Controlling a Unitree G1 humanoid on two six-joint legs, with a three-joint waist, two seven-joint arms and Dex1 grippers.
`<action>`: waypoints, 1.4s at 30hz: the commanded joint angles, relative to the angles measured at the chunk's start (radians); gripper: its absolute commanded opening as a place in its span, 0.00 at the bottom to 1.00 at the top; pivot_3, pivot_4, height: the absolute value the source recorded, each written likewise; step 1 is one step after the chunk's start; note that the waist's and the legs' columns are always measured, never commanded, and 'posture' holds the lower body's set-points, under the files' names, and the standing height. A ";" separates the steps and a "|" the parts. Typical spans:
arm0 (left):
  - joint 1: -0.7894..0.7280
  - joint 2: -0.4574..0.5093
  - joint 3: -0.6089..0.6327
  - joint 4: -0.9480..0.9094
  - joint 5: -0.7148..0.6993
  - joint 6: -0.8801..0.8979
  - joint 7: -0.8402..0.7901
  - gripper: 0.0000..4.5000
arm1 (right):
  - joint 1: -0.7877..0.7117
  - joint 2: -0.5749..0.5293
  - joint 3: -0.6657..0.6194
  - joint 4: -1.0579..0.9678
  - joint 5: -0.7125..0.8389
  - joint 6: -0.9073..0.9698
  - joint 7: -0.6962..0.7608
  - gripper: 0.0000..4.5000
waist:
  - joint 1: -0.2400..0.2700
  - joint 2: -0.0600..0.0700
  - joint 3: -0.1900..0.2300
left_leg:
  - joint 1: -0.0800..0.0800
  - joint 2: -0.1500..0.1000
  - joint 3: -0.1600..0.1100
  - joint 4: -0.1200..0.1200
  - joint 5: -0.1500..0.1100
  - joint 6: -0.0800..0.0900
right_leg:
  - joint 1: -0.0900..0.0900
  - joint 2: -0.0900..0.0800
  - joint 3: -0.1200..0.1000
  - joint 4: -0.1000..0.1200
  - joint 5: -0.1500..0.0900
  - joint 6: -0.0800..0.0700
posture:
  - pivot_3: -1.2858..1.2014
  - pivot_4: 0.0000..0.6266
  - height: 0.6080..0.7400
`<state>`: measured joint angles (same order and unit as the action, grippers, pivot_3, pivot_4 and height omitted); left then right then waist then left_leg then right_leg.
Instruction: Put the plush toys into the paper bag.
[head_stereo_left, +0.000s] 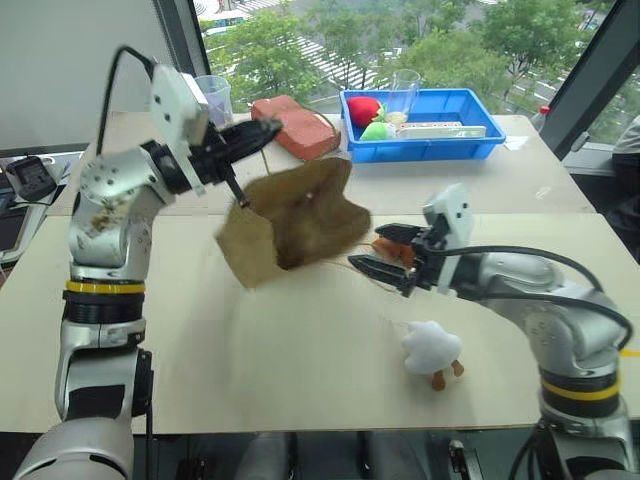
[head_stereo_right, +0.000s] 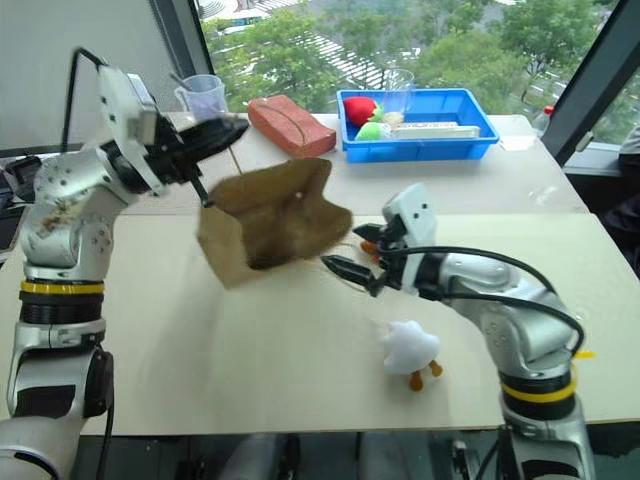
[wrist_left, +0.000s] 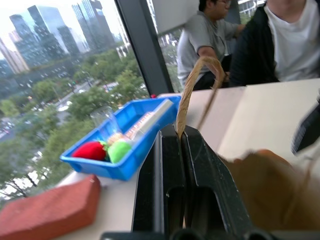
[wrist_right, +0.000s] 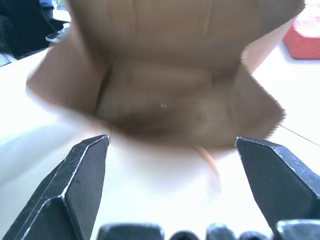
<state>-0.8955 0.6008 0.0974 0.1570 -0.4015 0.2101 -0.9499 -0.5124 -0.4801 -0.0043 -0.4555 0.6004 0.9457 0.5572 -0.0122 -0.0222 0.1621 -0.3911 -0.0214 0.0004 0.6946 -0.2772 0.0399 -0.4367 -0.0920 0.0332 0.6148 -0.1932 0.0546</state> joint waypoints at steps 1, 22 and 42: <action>-0.061 0.016 0.018 0.020 0.005 -0.042 -0.014 0.00 | -0.047 0.088 0.079 0.075 -0.079 -0.115 -0.046 0.99 | -0.002 0.000 0.000 | 0.000 0.000 0.000 0.000 0.000 0.000 | 0.000 0.000 0.000 0.000 0.000 0.000 | 0.52 0.24 1.00; 0.318 0.090 0.069 -0.346 -0.147 0.265 0.009 0.00 | 0.096 -0.117 -0.025 -0.035 -0.035 -0.076 0.134 0.99 | 0.004 0.000 0.000 | 0.001 0.001 -0.001 0.000 0.000 0.000 | -0.001 0.000 -0.001 0.008 0.000 0.000 | 0.52 0.24 1.00; 0.322 0.056 0.038 -0.394 -0.176 0.307 0.046 0.00 | 0.545 -0.504 -0.062 0.043 -0.095 -0.190 0.392 0.73 | 0.011 -0.001 0.000 | 0.005 0.002 0.001 0.001 -0.001 0.002 | 0.007 -0.001 0.000 -0.003 0.000 0.000 | 0.52 0.24 1.00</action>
<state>-0.5551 0.6433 0.1298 -0.2085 -0.5763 0.5292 -0.9058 0.0274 -0.9852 -0.0472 -0.4154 0.5196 0.7859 0.9472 -0.0011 -0.0230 0.1626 -0.3857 -0.0194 0.0008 0.6956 -0.2783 0.0416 -0.4289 -0.0927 0.0330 0.6117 -0.1935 0.0547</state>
